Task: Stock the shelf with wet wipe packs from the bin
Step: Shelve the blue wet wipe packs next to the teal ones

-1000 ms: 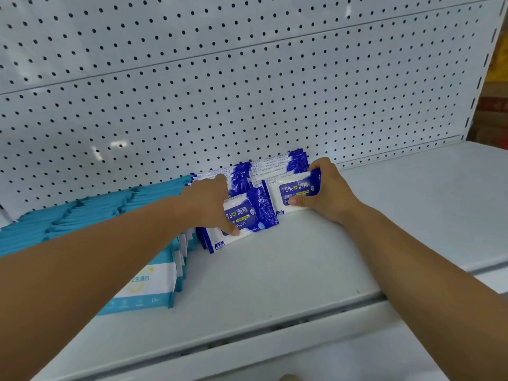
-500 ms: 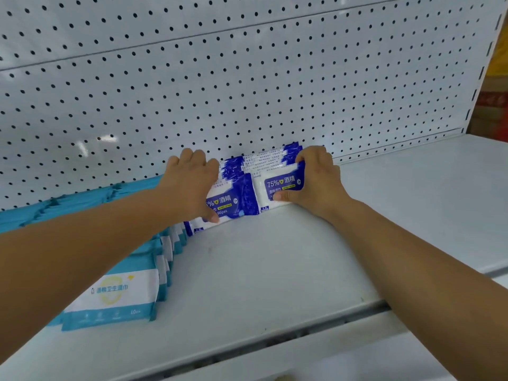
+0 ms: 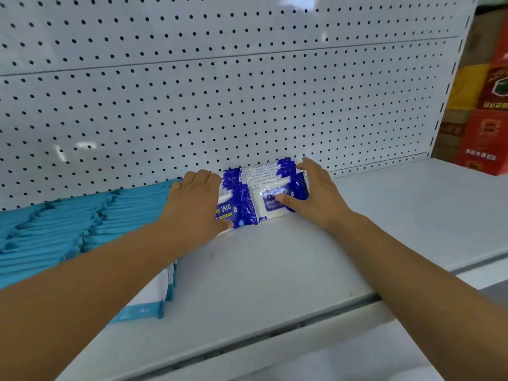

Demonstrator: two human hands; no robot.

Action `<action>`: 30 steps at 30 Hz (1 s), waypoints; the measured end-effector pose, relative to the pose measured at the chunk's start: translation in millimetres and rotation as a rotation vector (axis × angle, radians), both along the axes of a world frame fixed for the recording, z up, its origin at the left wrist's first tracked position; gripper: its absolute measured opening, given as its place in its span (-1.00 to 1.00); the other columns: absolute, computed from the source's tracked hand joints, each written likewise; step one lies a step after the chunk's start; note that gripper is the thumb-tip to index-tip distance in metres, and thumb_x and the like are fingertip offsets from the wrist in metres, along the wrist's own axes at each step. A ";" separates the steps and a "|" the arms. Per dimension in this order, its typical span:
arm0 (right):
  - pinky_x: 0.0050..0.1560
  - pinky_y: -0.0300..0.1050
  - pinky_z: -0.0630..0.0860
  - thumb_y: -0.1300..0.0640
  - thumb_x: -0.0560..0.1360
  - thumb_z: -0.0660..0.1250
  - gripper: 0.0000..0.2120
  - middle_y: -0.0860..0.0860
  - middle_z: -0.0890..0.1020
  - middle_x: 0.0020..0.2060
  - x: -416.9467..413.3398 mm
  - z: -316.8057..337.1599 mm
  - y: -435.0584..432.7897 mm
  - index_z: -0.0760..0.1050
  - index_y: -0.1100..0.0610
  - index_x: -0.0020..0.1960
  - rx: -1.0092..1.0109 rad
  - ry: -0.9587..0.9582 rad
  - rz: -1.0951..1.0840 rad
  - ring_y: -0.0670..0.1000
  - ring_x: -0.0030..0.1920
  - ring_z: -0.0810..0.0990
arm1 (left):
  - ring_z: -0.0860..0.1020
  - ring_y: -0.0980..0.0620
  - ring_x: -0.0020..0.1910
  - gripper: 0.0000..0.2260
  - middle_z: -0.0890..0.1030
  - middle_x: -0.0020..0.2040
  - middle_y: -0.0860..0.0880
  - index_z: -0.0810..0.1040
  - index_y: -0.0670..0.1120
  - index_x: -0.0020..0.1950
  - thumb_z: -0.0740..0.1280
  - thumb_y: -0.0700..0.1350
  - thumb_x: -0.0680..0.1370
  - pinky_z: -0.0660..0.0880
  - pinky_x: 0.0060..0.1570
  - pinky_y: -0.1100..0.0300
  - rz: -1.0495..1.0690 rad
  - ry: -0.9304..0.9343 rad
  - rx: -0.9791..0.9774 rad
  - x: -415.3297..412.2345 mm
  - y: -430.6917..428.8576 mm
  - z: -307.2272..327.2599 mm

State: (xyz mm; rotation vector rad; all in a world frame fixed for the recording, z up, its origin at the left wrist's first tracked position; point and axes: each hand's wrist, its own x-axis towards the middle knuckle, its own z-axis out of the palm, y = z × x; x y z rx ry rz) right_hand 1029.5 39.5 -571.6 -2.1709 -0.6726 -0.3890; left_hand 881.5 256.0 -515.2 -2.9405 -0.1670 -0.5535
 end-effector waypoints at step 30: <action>0.23 0.08 0.57 -0.14 0.55 0.37 -0.53 0.18 0.60 0.19 -261.4 -131.7 -371.4 0.52 0.22 0.23 -0.327 0.999 -0.915 0.14 0.07 0.60 | 0.21 -0.04 0.55 -0.38 0.28 0.57 -0.06 0.30 -0.05 0.55 0.15 0.29 0.59 0.17 0.51 -0.02 -0.637 0.406 -0.666 -112.9 -267.5 -194.5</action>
